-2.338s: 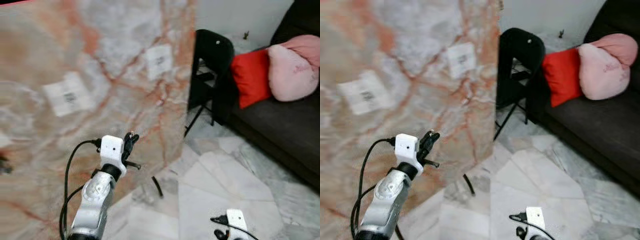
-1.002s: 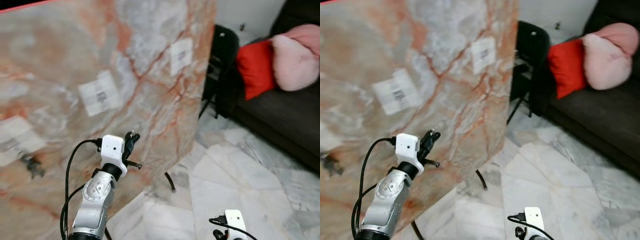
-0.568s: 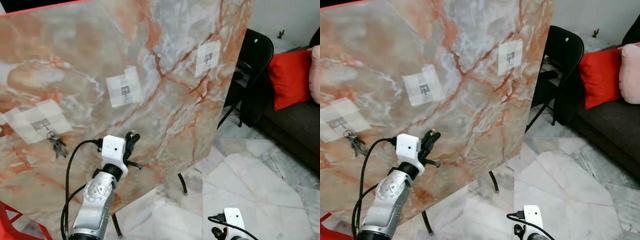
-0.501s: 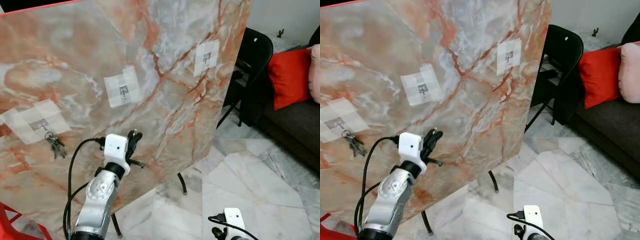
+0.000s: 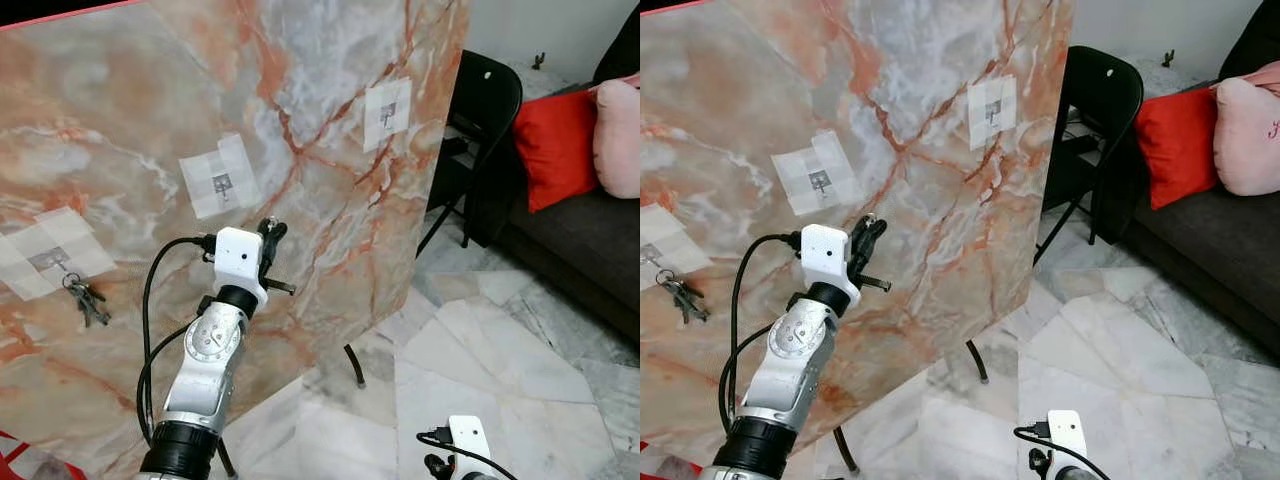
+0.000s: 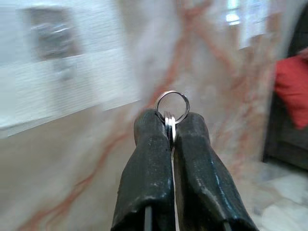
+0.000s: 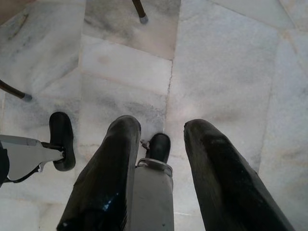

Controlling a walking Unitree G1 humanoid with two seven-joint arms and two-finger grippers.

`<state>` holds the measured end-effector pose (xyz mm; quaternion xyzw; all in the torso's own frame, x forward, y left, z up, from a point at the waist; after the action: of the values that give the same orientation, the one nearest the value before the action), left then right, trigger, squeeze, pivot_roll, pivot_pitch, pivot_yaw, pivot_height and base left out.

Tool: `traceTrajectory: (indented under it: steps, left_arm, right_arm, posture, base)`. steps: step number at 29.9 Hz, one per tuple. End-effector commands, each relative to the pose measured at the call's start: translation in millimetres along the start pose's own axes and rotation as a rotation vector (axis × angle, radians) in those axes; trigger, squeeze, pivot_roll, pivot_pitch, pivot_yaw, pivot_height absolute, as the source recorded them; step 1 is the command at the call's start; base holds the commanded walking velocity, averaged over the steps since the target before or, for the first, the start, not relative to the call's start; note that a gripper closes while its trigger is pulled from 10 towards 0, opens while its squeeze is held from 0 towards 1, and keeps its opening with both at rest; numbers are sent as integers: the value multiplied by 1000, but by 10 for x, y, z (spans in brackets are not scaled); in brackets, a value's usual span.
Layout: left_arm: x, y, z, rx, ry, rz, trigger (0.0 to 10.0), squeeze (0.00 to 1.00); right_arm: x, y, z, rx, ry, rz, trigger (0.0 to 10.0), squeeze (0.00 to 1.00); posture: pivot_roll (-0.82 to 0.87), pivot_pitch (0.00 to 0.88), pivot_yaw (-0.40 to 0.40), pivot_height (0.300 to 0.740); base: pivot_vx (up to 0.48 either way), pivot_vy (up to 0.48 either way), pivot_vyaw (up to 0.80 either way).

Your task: Hang keys on a hook

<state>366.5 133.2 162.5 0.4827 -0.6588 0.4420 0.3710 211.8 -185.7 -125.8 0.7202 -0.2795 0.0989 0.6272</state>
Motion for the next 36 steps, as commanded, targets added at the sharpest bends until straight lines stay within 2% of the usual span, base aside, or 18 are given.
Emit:
traceTrajectory:
  steps: [1,5,17,28,36]
  left_arm:
    - [-22,22,-130,59,1,-22,10000,0]
    - [-1,6,-233,117,8,-22,10000,0]
    - [100,-53,-233,142,31,6,10000,0]
    - [133,-42,-325,191,14,14,10000,0]
    - [151,-69,-289,171,6,16,10000,0]
  right_arm:
    - [-29,0,-3,-1,1,-8,10000,0]
    - [-24,1,-2,0,4,-7,10000,0]
    - [-24,1,4,-2,9,-9,10000,0]
    - [-26,1,3,-2,9,-8,10000,0]
    - [-26,1,3,-3,8,-8,10000,0]
  posture:
    - [28,38,-5,740]
    - [27,37,-7,740]
    - [24,36,-8,740]
    - [25,36,-8,740]
    - [20,28,-8,740]
  base:
    - [0,0,0]
    - [0,0,0]
    - [0,0,0]
    - [0,0,0]
    - [0,0,0]
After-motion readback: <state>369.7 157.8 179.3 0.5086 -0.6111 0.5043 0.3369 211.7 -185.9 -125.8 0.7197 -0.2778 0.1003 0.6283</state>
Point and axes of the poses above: a point about 5 cm out from each wrist's last joint towards the gripper, its own y axis pointing back from the gripper into the wrist, its own x axis along the axis of the wrist's last joint, z = x × y, the point moved 5 cm from there along -y, pointing out of the wrist towards the gripper, and after that the axes turned 15 degrees about -y, right-handed, at the moved point
